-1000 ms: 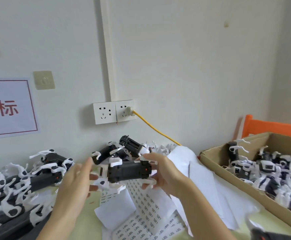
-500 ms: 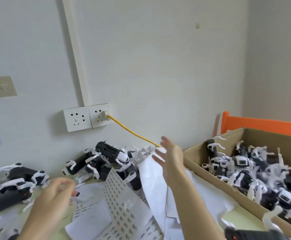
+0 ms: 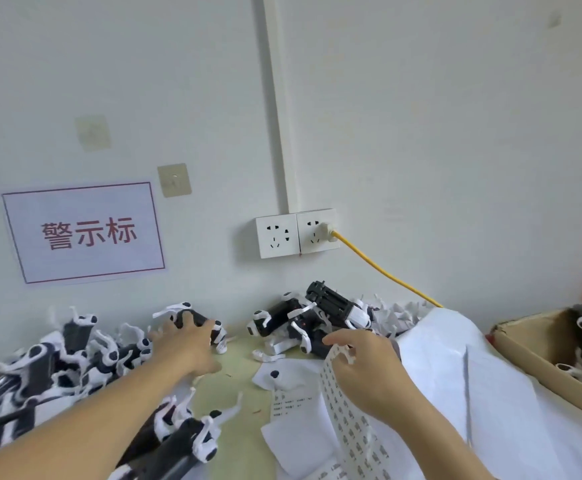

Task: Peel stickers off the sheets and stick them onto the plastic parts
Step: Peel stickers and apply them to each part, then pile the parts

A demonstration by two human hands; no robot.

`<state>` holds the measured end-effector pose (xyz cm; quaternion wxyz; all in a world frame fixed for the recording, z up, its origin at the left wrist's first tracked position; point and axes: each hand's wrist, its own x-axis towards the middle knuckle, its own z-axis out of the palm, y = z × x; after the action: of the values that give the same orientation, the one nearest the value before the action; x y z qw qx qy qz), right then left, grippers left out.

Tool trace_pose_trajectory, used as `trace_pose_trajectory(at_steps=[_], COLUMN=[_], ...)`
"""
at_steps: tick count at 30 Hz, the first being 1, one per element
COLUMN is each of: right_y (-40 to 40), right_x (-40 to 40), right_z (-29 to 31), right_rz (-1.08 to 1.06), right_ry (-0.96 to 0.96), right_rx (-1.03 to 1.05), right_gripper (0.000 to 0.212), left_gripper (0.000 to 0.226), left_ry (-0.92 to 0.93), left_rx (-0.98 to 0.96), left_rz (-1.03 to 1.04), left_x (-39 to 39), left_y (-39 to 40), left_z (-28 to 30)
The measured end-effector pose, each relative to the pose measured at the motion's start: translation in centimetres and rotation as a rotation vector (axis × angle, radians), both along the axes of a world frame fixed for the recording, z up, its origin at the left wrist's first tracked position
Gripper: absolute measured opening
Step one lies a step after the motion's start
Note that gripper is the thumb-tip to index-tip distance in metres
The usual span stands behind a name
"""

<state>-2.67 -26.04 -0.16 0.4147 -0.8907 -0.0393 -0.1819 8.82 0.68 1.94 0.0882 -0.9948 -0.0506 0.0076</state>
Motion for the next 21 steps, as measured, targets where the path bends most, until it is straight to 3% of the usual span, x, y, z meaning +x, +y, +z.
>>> trace_pose_trajectory(at_steps=[5, 9, 14, 21], right_y=[-0.4, -0.4, -0.6, -0.7], right_x=[0.6, 0.8, 1.0, 1.2], right_z=[-0.4, -0.8, -1.2, -1.4], right_rz=[0.013, 0.031, 0.02, 0.032], right_ry=[0.057, 0.096, 0.073, 0.065], right_rx=[-0.109, -0.105, -0.106, -0.084], right_gripper=[0.044, 0.044, 0.041, 0.039], left_gripper=[0.068, 0.071, 0.003, 0.02], left_ry=[-0.113, -0.294, -0.286, -0.381], left_rx=[0.111, -0.038, -0.22, -0.688], left_rz=[-0.05, -0.065, -0.103, -0.05], left_x=[0.5, 0.5, 1.6, 1.9], left_y=[2.9, 3.5, 4.9, 4.2], left_z=[-1.7, -1.6, 1.3, 4.6])
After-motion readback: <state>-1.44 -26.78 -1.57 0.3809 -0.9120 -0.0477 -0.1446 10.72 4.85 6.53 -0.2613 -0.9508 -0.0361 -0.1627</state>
